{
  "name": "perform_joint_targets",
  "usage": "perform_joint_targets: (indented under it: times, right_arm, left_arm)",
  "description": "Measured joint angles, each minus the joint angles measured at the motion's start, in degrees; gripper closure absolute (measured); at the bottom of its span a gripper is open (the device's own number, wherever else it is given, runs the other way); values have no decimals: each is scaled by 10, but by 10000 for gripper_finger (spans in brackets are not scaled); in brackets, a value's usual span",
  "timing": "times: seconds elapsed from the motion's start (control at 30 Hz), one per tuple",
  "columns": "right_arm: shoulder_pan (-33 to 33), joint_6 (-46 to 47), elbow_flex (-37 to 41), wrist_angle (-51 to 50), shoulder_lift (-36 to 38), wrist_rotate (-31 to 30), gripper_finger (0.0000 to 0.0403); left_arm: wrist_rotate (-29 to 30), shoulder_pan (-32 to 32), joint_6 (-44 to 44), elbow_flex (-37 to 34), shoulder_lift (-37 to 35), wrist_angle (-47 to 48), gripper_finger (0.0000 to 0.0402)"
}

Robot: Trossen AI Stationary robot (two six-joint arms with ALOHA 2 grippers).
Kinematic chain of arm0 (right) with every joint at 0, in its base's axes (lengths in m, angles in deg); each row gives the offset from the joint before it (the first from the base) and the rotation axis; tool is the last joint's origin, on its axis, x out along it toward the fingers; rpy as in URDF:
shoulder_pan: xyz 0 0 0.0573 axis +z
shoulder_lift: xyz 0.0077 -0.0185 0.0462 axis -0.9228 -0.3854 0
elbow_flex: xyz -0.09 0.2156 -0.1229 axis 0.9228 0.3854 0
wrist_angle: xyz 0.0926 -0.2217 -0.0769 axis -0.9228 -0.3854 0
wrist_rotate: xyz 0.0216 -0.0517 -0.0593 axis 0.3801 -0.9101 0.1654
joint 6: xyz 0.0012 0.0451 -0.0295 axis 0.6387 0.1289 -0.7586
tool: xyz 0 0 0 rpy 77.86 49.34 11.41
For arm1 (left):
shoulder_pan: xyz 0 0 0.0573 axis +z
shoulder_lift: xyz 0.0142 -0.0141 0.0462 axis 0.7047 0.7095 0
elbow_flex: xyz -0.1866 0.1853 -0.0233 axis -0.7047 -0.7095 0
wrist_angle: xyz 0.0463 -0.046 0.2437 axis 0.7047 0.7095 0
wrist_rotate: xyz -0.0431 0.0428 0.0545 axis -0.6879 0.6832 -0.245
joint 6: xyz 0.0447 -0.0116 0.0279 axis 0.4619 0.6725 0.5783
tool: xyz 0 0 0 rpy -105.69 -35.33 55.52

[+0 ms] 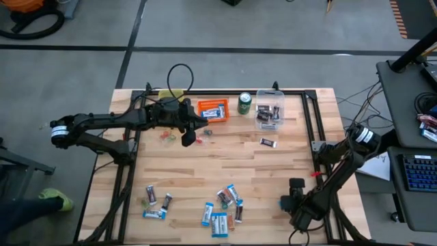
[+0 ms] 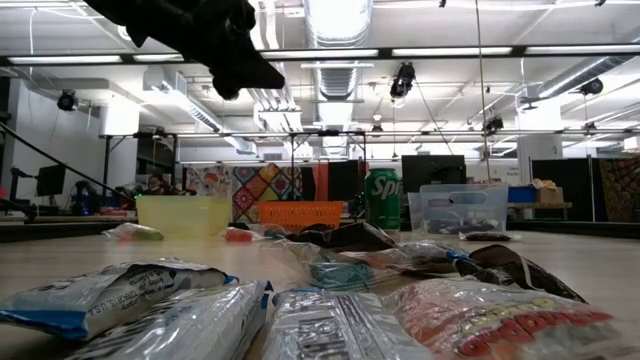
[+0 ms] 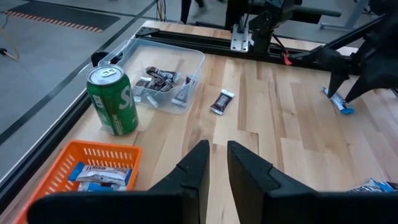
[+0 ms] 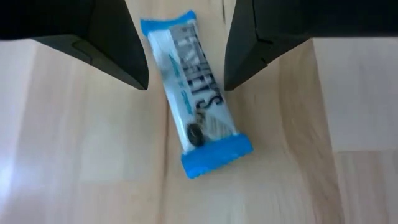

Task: Organize candy in baskets
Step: Put the white chocolate into the orange bin

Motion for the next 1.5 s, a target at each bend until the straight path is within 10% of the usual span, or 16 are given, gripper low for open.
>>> perform_joint_targets:
  times: [0.23, 0.6, 1.03, 1.5]
  right_arm:
    - [-27, -21, 24, 37, -15, 8, 225]
    - [-37, -66, 35, 48, 0, -24, 385]
    - [-77, -50, 38, 74, 122, -185, 392]
    - [-359, -460, 37, 389, 210, -244, 391]
  left_arm:
    - [0, -2, 4, 0, 0, -1, 362]
    - [0, -32, 4, -4, 0, -11, 362]
    - [0, -78, 4, -4, 0, -36, 362]
    - [0, -102, -7, -4, -4, -8, 362]
